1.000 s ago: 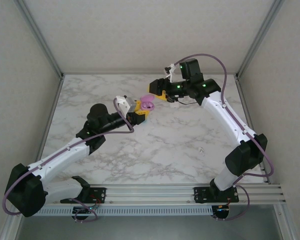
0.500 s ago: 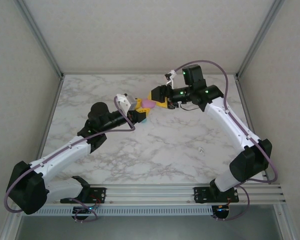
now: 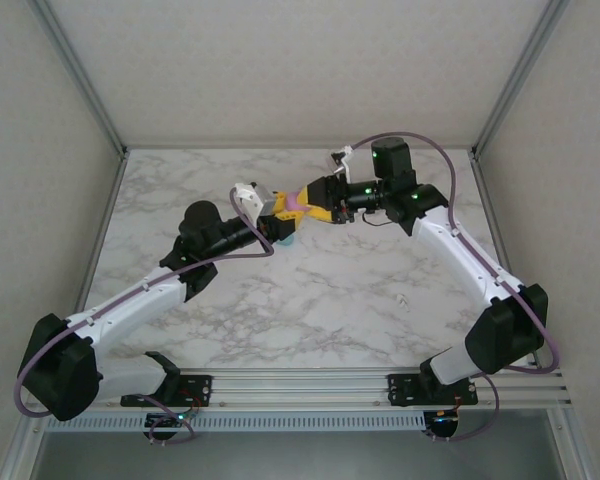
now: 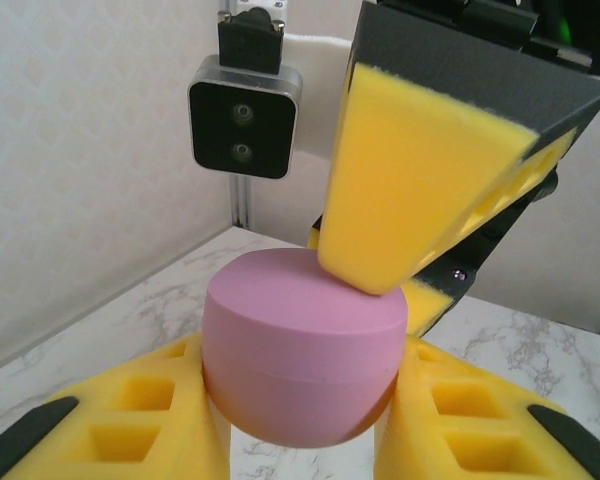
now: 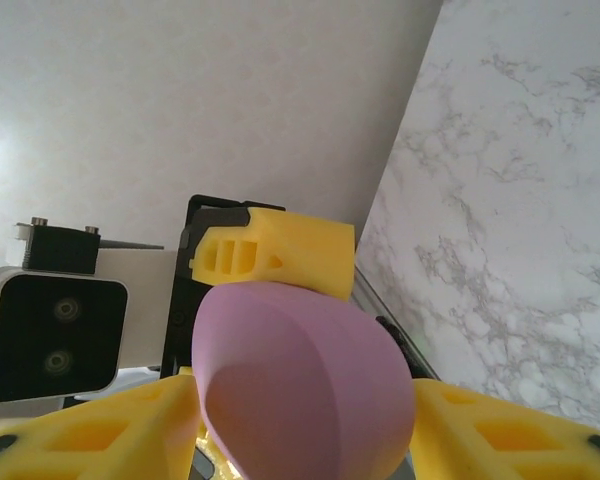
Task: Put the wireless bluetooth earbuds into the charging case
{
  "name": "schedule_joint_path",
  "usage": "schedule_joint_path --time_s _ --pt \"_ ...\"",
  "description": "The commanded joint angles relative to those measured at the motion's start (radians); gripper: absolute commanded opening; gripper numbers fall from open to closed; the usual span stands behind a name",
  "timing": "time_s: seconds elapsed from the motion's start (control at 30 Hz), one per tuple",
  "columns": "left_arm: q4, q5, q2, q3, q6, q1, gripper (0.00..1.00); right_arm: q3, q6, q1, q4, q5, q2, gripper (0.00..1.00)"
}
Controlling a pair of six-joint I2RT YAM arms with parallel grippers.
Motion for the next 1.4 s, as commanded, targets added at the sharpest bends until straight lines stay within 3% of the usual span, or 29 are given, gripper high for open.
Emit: schedule_joint_path --time_s 0.0,0.13,0.47,0.7,1.03,1.37 --pt "0.066 0.026 0.005 0.031 -0.026 -0.005 0.25 -0.039 0.084 -0.009 0.133 -0.050 -0.006 0.55" --pt "0.056 0.038 0.000 0.028 -0.021 -0.004 0.25 -0.088 0.174 -0.020 0.246 -0.056 -0.008 0.54" --pt "0.038 0.047 0.001 0.028 -0.005 -0.005 0.26 -0.145 0.264 -0.026 0.376 -0.067 -0.016 0.38" --pt "0.027 0.028 -0.003 0.017 0.002 -0.005 0.33 -0.163 0.255 -0.026 0.387 -0.019 -0.025 0.21" --pt "-0.040 -0.018 -0.020 0.005 0.040 -0.005 0.52 -0.218 0.301 -0.031 0.456 0.099 -0.070 0.18" --pt "-0.059 -0.106 -0.081 -0.065 0.055 -0.005 0.57 -0.282 0.334 -0.051 0.509 0.223 -0.063 0.18"
